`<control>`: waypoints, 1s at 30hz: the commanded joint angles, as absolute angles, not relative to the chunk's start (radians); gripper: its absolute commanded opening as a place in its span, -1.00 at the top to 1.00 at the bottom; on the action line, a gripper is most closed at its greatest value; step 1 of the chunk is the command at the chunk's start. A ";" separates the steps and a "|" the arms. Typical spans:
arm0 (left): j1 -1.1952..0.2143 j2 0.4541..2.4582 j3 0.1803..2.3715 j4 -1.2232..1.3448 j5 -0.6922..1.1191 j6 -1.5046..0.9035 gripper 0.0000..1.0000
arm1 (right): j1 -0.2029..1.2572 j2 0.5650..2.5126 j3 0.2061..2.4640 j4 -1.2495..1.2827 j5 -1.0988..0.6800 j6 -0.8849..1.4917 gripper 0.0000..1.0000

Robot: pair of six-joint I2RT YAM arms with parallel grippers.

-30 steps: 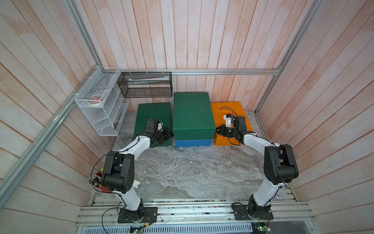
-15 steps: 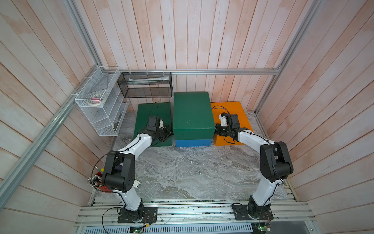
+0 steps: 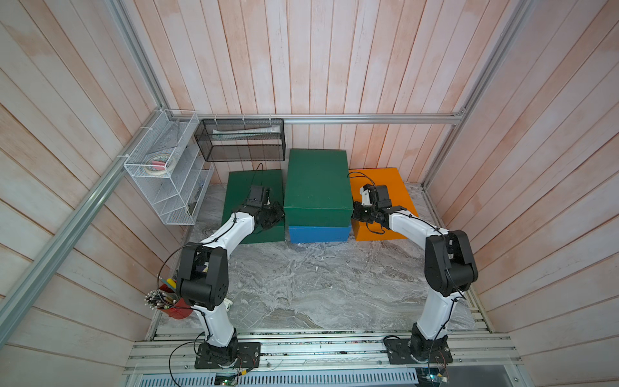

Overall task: Stack the shoeboxes
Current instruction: Move the shoeboxes to the center of the board.

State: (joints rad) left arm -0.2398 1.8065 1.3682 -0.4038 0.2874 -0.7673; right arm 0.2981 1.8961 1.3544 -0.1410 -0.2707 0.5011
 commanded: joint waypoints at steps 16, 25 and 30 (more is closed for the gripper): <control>-0.319 1.727 1.165 -0.325 0.404 -0.797 0.82 | 0.320 1.807 1.099 0.091 -0.566 0.641 1.00; -0.319 1.694 1.136 -0.319 0.396 -0.801 0.82 | 0.311 1.795 1.037 0.143 -0.601 0.653 1.00; -0.319 1.672 1.113 -0.314 0.410 -0.810 0.83 | 0.310 1.765 0.990 0.179 -0.628 0.682 1.00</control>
